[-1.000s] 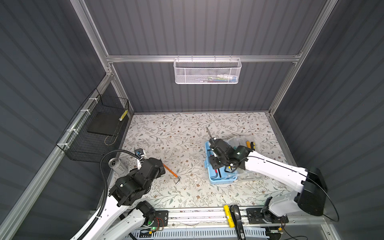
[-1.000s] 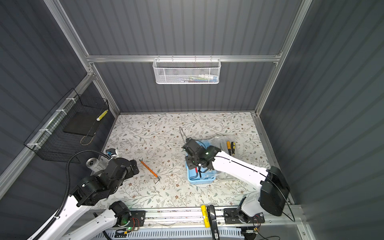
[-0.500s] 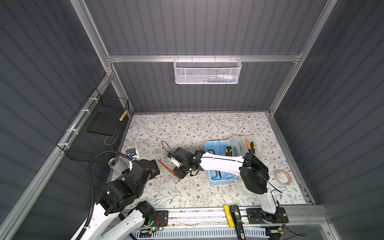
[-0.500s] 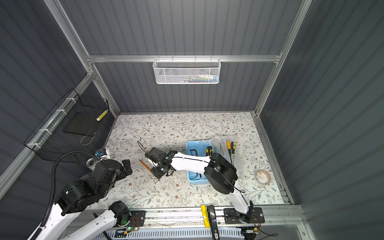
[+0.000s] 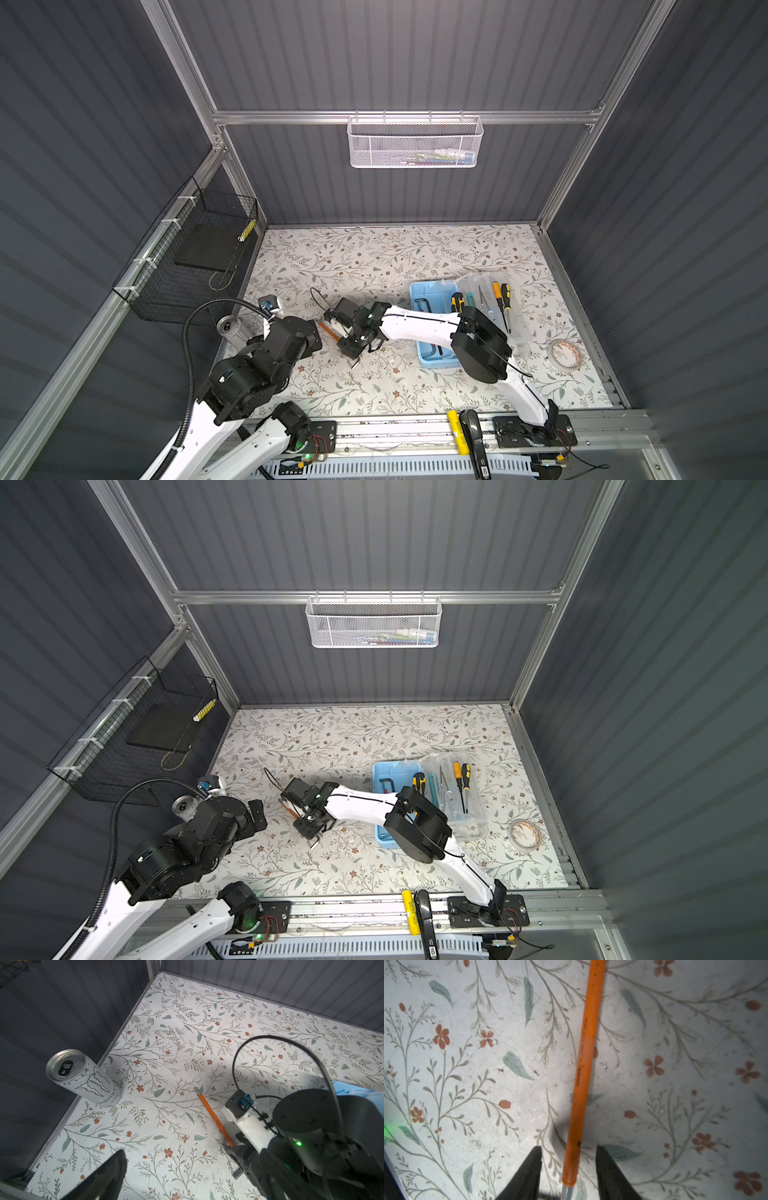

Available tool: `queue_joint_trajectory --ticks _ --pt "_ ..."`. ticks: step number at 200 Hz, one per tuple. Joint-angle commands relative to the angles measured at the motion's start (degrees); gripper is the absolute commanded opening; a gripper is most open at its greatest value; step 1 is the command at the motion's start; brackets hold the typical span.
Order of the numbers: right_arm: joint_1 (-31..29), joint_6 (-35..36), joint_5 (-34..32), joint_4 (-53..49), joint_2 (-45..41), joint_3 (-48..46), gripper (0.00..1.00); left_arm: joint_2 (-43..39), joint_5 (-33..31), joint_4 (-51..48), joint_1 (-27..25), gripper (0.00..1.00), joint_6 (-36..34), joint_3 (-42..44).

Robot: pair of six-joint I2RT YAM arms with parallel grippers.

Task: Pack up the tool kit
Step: 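Lower the right gripper and grasp the orange-handled hex key, then carry the orange hex key with the right gripper into the blue box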

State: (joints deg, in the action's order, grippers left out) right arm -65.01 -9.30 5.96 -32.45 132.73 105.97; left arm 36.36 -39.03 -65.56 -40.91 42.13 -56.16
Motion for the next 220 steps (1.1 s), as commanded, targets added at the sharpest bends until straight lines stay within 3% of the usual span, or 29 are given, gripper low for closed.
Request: queue_joint_trajectory --ticks 1,81,150,220 --pt "-0.64 0.45 0.0 -1.59 1.7 2.23 0.44 -0.56 0.39 -0.31 0.08 0.99 -1.48 -1.74" --pt "-0.28 -0.93 -3.08 -4.15 5.38 5.11 0.36 -1.85 0.88 0.03 0.04 0.99 -2.28 -1.49" --pt "0.06 -5.58 -3.32 -2.4 6.06 5.38 0.16 -2.5 2.63 1.4 0.04 0.99 -2.71 -1.77" --pt "0.19 -9.65 -7.67 2.9 -4.21 -1.6 0.01 -0.88 4.57 4.38 0.07 1.0 -3.53 -0.95"
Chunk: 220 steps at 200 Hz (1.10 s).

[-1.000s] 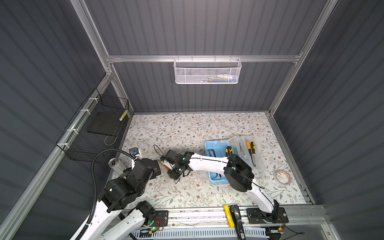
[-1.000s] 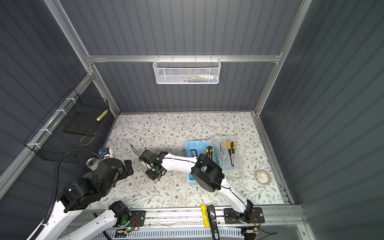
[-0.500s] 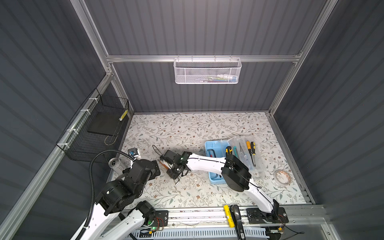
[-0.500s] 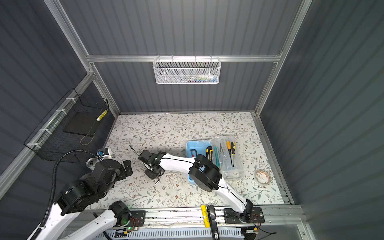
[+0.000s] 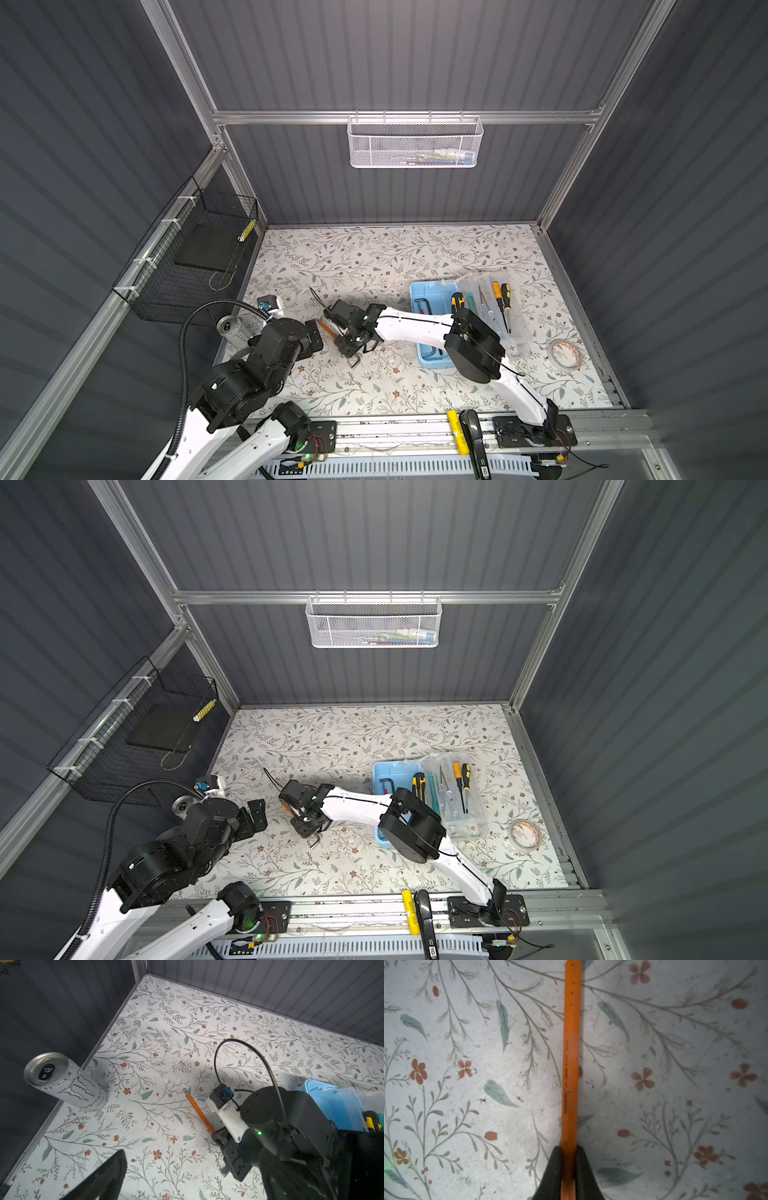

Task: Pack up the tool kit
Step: 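Carry the orange hex key with the right gripper into the blue box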

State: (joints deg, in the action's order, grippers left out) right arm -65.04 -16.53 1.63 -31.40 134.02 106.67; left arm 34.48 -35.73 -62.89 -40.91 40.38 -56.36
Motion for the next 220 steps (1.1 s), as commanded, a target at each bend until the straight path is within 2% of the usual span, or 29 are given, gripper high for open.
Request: queue_joint_trajectory --ticks 1,37,83,104,135,193,220 --pt "0.19 -2.48 -3.45 1.9 -5.68 -2.45 0.01 1.06 1.27 1.72 0.05 1.0 -1.79 -0.76" --pt "0.85 -3.8 -8.22 2.5 -12.4 -7.2 0.0 2.99 2.17 3.26 0.05 1.0 -2.85 -0.39" --pt "4.57 -9.34 -13.14 5.21 -26.01 -21.1 0.0 4.42 5.33 9.49 0.04 1.0 -5.28 2.5" --pt "6.76 -12.56 -15.25 4.33 -32.34 -27.75 0.0 4.37 8.04 14.07 0.11 0.99 -8.05 4.11" --pt "9.75 -16.18 -18.74 1.31 -40.15 -35.8 0.0 5.2 8.88 15.62 0.04 1.0 -8.3 5.02" --pt "13.66 -19.15 -24.95 -8.84 -41.91 -41.22 0.0 7.67 12.5 19.59 0.05 0.99 -8.91 7.66" --pt "13.97 -18.31 -27.68 -11.99 -39.06 -39.93 0.0 7.8 19.23 23.91 0.05 0.99 -10.58 9.45"
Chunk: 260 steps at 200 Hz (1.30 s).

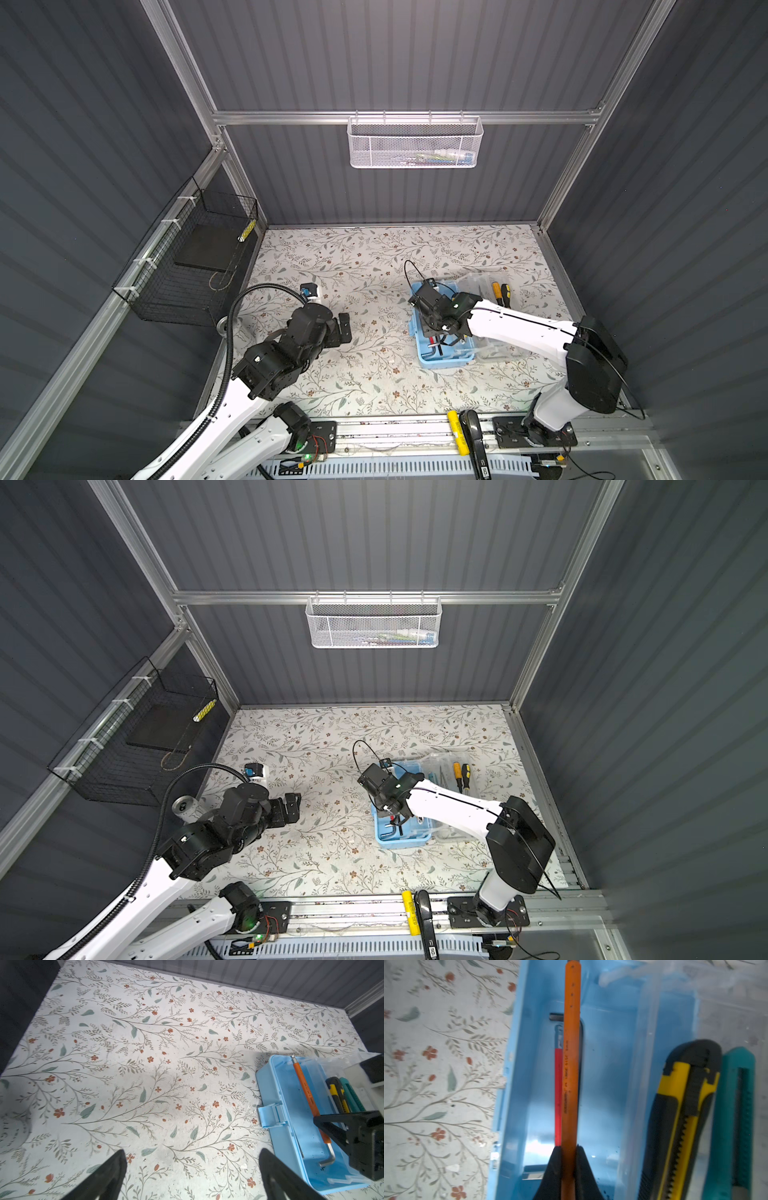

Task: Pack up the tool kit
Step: 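Carry the orange hex key with the right gripper into the blue box, then open the right gripper to drop the orange hex key beside the others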

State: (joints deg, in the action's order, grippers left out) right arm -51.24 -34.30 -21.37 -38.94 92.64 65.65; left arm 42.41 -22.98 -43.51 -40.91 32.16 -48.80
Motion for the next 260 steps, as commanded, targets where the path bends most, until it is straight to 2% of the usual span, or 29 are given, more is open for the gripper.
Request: queue_joint_trajectory --ticks 1,51,100,120,144,154,202,260 --pt "0.22 -0.52 -4.71 -4.47 2.43 1.21 0.0 -0.14 6.65 4.64 0.04 0.99 -2.32 2.01" --pt "0.27 1.25 -6.08 -5.95 10.07 5.69 0.0 0.9 9.22 6.99 0.05 0.99 0.4 4.23" --pt "0.35 1.98 -8.3 -8.06 16.01 8.71 0.0 1.21 10.34 7.77 0.08 0.99 0.26 5.46" --pt "0.71 1.8 -7.64 -7.41 17.25 8.53 0.05 2.75 12.15 6.9 0.04 1.0 -2.88 4.84" --pt "0.71 1.65 -6.82 -6.56 17.25 8.28 0.21 4.53 11.3 5.1 0.04 0.99 -3.31 3.8" --pt "0.71 1.61 -6.68 -6.36 16.9 8.18 0.24 4.8 11.79 5.56 0.06 0.99 -3.19 4.06" --pt "0.71 2.13 -3.85 -6.17 12.02 8.72 0.3 7.75 15.62 10.43 -0.01 0.99 -3.42 5.47" --pt "2.48 2.6 3.31 -0.95 -9.34 0.63 0.34 17.93 23.74 23.26 -0.2 0.99 -2.82 4.63"
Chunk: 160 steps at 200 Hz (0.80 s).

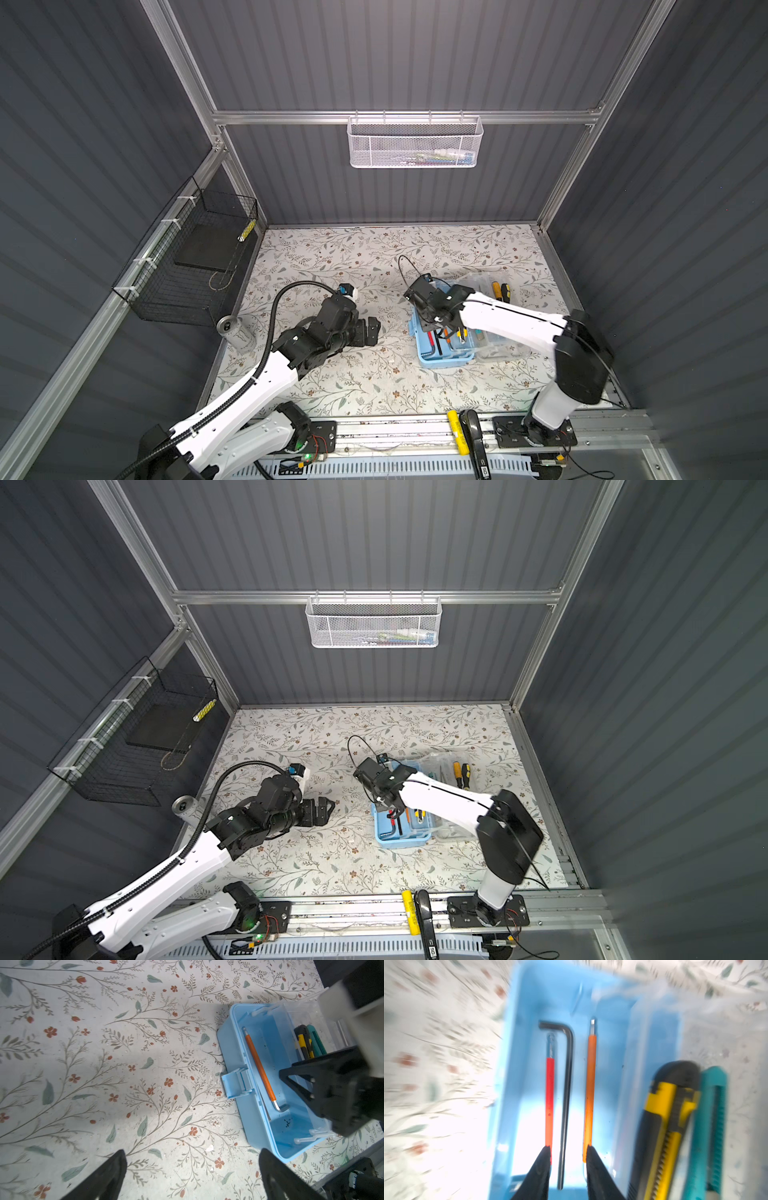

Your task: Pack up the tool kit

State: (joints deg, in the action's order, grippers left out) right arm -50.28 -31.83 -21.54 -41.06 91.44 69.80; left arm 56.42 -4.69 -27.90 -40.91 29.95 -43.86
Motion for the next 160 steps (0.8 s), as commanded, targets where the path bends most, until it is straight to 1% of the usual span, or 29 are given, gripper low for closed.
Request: queue_joint_trajectory --ticks 1,30,64,79,106,126,144,160 --pt "1.64 0.12 3.63 1.16 -8.57 -3.75 0.34 4.29 5.6 7.89 -0.21 1.0 -0.56 -0.33" --pt "4.76 0.4 6.99 2.5 -21.05 -10.02 0.34 13.02 6.51 13.25 -2.5 0.99 -0.16 -3.29" --pt "8.13 0.99 8.18 0.57 -34.92 -15.1 0.34 24.79 4.42 13.2 -4.58 1.0 -1.3 -10.53" --pt "9.67 1.33 8.98 0.45 -39.75 -17.37 0.35 29.06 2.05 12.6 -5.43 1.0 -0.95 -13.44" --pt "12.41 2.18 9.58 -1.62 -44.91 -19.79 0.35 35.13 0.89 12.61 -5.96 0.99 -0.58 -16.96" --pt "12.92 3.59 9.45 -1.86 -47.3 -21.3 0.34 39.16 -0.12 10.92 -6.04 0.99 -0.26 -19.83" --pt "13.26 3.57 9.4 -1.91 -48.77 -22.19 0.34 41.39 -0.88 9.9 -6.04 0.99 0.29 -20.9" --pt "13.62 3.56 10.02 -1.32 -49.42 -22.99 0.35 42.59 -3.14 9.79 -6.03 0.99 1.42 -20.96"
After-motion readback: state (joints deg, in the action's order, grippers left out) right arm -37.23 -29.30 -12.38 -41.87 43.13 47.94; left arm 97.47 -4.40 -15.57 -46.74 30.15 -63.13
